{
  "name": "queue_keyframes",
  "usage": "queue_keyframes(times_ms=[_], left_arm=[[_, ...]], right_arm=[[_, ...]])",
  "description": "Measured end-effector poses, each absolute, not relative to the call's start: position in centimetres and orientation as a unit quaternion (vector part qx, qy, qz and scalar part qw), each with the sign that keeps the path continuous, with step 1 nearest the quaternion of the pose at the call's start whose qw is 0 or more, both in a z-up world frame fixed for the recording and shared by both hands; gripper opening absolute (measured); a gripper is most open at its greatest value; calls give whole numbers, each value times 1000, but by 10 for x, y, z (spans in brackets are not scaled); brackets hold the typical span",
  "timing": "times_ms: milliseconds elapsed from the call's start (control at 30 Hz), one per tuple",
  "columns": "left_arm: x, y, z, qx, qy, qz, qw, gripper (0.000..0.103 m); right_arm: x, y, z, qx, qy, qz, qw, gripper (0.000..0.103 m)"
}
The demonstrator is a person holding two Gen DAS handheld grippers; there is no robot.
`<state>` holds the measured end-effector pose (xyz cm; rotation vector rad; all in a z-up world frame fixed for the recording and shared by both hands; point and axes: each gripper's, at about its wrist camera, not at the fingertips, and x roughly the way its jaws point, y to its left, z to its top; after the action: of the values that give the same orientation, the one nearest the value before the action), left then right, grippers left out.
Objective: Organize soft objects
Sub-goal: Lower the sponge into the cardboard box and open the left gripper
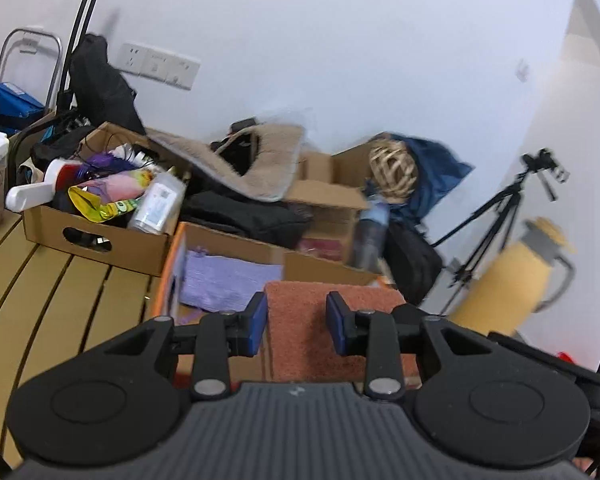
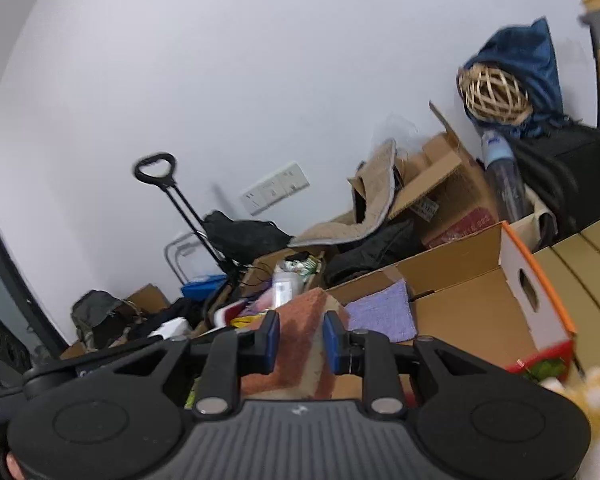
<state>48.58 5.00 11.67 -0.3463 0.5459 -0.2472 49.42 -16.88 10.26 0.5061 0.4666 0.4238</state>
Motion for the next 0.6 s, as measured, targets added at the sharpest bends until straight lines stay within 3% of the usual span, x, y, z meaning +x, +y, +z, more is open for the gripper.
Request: queue_keyframes(times_ms=[300,433,500,600], left_arm=[[562,71,43,-154,342,-78,924,32],[560,71,33,-132,340,-91,926,37],[558,68,34,-120,341,-95,928,41],[554,66,38,-115,343,-92,928,42]], right_arm=[[600,-132,27,240,324,192,895,23],[609,-125,7,235,352,190,886,25],[611,-119,3,214,362,188,887,32],[613,-109,-1,186,380,185,887,31]])
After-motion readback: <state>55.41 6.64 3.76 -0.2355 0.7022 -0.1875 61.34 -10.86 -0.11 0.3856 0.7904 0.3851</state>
